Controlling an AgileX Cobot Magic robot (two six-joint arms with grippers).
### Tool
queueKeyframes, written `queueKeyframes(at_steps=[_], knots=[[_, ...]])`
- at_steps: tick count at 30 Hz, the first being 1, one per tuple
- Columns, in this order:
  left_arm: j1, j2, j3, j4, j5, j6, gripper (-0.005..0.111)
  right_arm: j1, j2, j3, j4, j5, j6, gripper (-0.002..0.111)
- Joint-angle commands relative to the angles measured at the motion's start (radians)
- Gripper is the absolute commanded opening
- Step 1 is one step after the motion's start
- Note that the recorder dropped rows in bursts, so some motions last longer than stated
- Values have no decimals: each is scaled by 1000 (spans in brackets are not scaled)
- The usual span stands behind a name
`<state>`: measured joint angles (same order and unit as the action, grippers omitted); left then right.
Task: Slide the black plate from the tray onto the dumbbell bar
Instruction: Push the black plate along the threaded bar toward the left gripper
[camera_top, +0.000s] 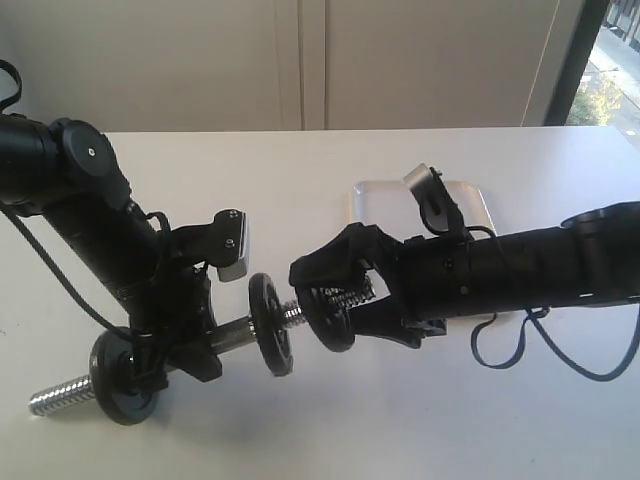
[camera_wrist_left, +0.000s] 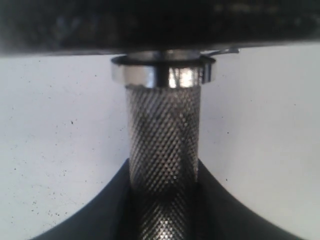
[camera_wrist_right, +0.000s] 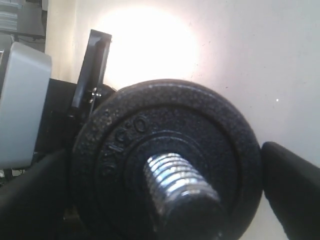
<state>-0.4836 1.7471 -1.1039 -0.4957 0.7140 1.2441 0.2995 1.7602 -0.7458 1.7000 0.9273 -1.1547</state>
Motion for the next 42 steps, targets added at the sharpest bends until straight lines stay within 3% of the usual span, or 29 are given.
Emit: queueKeyframes(at_steps=[1, 22, 26, 31, 34, 42], knots=[[-6, -60, -24, -173, 62, 9, 0, 32, 30, 2, 44, 27, -43, 0], [-6, -60, -24, -176, 63, 9, 0, 54, 62, -2, 44, 70, -78, 3], [-6, -60, -24, -176, 63, 11, 0, 54, 62, -2, 44, 70, -80, 24], [-6, -60, -24, -176, 63, 11, 0, 54, 62, -2, 44, 70, -82, 81], [-6, -60, -24, -176, 63, 11, 0, 54, 62, -2, 44, 68, -85, 105], [-6, -60, -24, -176, 63, 11, 0, 54, 62, -2, 44, 61, -83, 105]])
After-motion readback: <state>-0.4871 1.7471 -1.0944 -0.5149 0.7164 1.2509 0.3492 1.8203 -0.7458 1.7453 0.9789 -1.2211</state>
